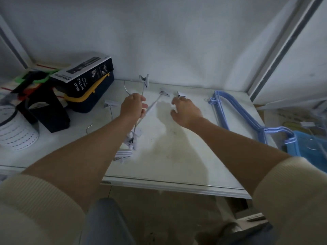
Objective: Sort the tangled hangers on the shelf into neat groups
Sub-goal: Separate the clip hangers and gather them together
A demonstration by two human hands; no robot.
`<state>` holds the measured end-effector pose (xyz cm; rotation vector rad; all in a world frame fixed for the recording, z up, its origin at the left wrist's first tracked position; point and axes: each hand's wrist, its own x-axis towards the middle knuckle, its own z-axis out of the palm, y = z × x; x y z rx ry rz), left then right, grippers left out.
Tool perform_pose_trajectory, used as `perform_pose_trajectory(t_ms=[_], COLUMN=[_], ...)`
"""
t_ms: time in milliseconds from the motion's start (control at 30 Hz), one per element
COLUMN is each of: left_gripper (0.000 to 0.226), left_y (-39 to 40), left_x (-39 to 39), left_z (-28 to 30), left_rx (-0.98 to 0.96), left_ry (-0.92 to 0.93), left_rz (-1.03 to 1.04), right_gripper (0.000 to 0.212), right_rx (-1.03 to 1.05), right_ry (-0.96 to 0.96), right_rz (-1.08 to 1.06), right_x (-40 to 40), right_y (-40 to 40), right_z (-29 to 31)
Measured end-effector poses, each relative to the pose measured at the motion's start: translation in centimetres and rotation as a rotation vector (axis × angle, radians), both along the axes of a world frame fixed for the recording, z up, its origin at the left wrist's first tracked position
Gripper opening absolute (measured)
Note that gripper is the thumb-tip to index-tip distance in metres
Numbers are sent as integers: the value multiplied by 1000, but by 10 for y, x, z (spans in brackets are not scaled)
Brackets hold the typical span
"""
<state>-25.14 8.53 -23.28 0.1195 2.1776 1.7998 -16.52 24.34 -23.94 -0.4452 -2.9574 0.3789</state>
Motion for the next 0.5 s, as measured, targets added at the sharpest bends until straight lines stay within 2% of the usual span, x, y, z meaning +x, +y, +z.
perform_pose_trajectory(t_ms=[67,200,500], left_gripper=[31,31,30], left_y=[-3,-2,-5], left_x=[-6,-12,-19], left_z=[-4,-10,-26], left_rx=[-64,-133,-210], left_ry=[25,49,83], left_rz=[-8,-38,-28], right_gripper=[43,43,29], right_rx=[152,165,118], right_ry=[-140,-274,-214], right_rz=[-22,-81,-95], right_x=[8,15,0], right_y=[23,52,68], right_z=[-12,-39,-62])
